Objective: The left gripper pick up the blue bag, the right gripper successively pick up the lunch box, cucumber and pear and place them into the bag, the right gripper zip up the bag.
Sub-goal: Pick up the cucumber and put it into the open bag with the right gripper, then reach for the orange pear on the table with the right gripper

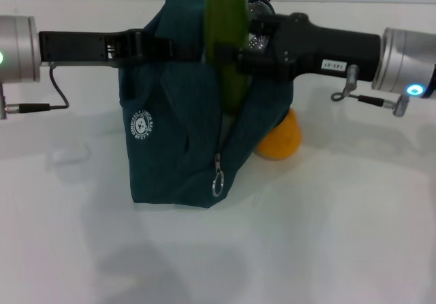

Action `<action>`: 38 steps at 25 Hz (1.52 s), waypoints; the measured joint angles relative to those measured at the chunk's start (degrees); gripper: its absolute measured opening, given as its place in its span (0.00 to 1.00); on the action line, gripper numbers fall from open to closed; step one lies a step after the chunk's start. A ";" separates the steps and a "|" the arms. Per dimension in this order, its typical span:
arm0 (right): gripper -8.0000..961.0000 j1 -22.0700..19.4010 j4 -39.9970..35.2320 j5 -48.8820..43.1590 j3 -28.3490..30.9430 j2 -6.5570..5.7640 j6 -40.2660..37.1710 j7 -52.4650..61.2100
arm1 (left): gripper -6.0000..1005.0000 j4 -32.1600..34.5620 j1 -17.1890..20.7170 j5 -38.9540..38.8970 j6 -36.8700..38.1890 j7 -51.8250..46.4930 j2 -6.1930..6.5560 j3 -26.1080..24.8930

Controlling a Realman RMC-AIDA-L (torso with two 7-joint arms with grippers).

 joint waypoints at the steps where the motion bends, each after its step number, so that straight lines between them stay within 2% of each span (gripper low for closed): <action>1: 0.63 0.00 0.00 0.00 0.00 0.00 0.00 0.00 | 0.04 0.00 0.00 0.00 0.00 0.00 0.00 0.00; 12: 0.63 -0.56 -0.42 0.93 -1.64 -0.10 0.29 -0.54 | 0.04 -0.13 0.41 -0.06 0.00 -0.01 -0.02 -0.42; 14: 0.83 -0.60 -0.38 0.93 -1.58 -0.15 0.32 -0.58 | 0.04 -0.13 0.42 -0.08 0.00 -0.02 0.00 -0.75; 21: 0.89 -3.02 -2.65 0.80 -0.55 -0.62 0.48 -0.40 | 0.04 -0.12 0.65 -0.11 0.00 -0.02 0.06 -0.79; 24: 0.92 -4.51 -3.32 0.02 1.46 -1.34 0.59 -0.22 | 0.04 -0.13 1.00 -0.18 0.01 -0.02 0.17 -1.15; 29: 0.92 -7.34 -3.52 -2.39 3.90 -3.85 0.66 -0.07 | 0.04 -0.12 2.05 -0.20 0.06 -0.02 0.31 -1.56; 31: 0.92 -8.77 -3.28 -2.89 4.79 -4.45 0.71 -0.13 | 0.04 -0.15 2.49 -0.30 0.04 0.13 0.35 -1.96; 35: 0.92 -11.26 -3.29 -5.72 6.40 -4.41 0.82 -0.77 | 0.04 -1.20 3.12 -0.43 0.02 1.12 0.39 -3.36; 38: 0.92 -12.67 -3.39 -8.55 7.32 -3.41 0.93 -2.34 | 0.04 -2.80 3.21 -0.48 0.01 1.99 0.51 -4.62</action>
